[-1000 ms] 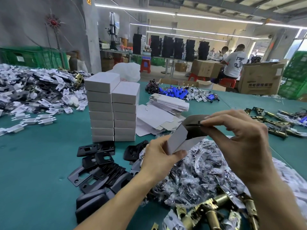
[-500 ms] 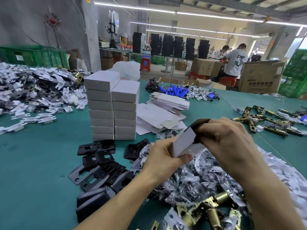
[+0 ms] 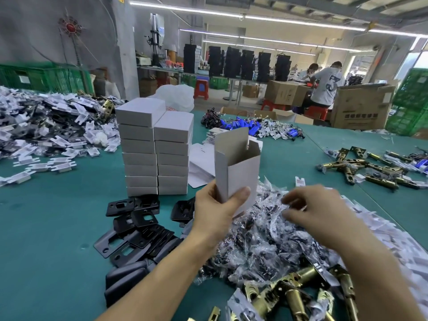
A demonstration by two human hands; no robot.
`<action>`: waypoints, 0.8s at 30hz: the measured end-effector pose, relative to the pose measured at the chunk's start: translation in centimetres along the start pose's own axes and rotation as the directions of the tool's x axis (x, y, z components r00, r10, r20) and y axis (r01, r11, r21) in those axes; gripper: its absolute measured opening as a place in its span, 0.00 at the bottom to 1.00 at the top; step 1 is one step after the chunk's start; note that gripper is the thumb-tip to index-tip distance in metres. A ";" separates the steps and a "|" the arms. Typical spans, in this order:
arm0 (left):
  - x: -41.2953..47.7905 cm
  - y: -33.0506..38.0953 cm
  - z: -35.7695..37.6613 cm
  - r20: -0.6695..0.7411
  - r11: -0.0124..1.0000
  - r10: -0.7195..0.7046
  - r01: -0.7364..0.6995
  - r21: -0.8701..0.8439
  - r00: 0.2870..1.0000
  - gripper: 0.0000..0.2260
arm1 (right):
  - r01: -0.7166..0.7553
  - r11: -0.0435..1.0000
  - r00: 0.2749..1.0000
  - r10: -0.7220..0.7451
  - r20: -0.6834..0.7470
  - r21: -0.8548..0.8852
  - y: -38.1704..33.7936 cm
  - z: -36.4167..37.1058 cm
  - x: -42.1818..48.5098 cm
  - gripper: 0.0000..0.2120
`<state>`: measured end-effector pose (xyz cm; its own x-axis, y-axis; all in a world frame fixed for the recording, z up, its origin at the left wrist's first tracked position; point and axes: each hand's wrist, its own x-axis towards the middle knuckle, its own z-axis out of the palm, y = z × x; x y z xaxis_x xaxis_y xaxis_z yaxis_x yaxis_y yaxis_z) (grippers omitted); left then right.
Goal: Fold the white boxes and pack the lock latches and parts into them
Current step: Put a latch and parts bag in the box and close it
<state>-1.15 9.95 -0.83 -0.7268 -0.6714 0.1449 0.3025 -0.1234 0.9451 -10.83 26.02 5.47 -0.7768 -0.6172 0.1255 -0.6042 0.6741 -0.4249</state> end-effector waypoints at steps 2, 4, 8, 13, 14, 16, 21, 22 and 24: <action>0.0 0.1 0.1 -0.014 1.000 0.031 -0.031 0.002 0.999 0.10 | -0.063 0.994 0.979 0.079 0.188 -0.086 0.3 1.8 0.3 0.17; -0.1 0.1 0.2 -0.013 0.999 0.048 -0.048 -0.002 0.999 0.10 | -0.057 0.989 0.968 0.088 0.234 -0.140 0.3 3.3 0.6 0.22; -0.1 0.2 0.3 0.003 0.994 0.011 -0.011 -0.112 1.000 0.10 | -0.043 0.969 0.975 0.093 0.202 -0.242 0.4 4.6 0.8 0.17; 0.0 0.3 0.3 0.008 0.986 0.013 -0.012 -0.166 1.000 0.09 | -0.078 0.977 0.992 0.096 0.085 -0.197 0.2 4.7 0.6 0.09; 0.0 0.3 0.3 0.004 0.988 0.016 -0.015 -0.154 1.000 0.09 | -0.082 0.984 0.994 0.093 0.062 -0.160 0.0 4.8 0.6 0.10; 0.0 0.4 0.3 -0.002 0.989 0.014 -0.015 -0.145 1.000 0.09 | -0.075 0.987 0.994 0.085 0.068 -0.145 -0.2 4.8 0.6 0.09; -0.2 0.6 0.4 -0.025 0.984 -0.007 0.002 -0.179 1.000 0.17 | -0.064 0.986 0.990 0.082 0.118 -0.153 -0.5 5.1 0.3 0.10; -0.1 0.6 0.3 -0.027 0.985 -0.009 0.005 -0.171 1.000 0.17 | -0.076 0.987 0.990 0.091 0.103 -0.142 -0.4 5.0 0.3 0.11; -0.1 0.5 0.3 -0.029 0.989 -0.016 0.011 -0.146 0.999 0.16 | -0.092 0.985 0.991 0.105 0.083 -0.148 -0.1 4.9 0.5 0.13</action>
<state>-1.12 10.13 -0.34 -0.7135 -0.6900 0.1217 0.3809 -0.2361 0.8939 -10.29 23.66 1.23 -0.8185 -0.5745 0.0052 -0.5498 0.7807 -0.2972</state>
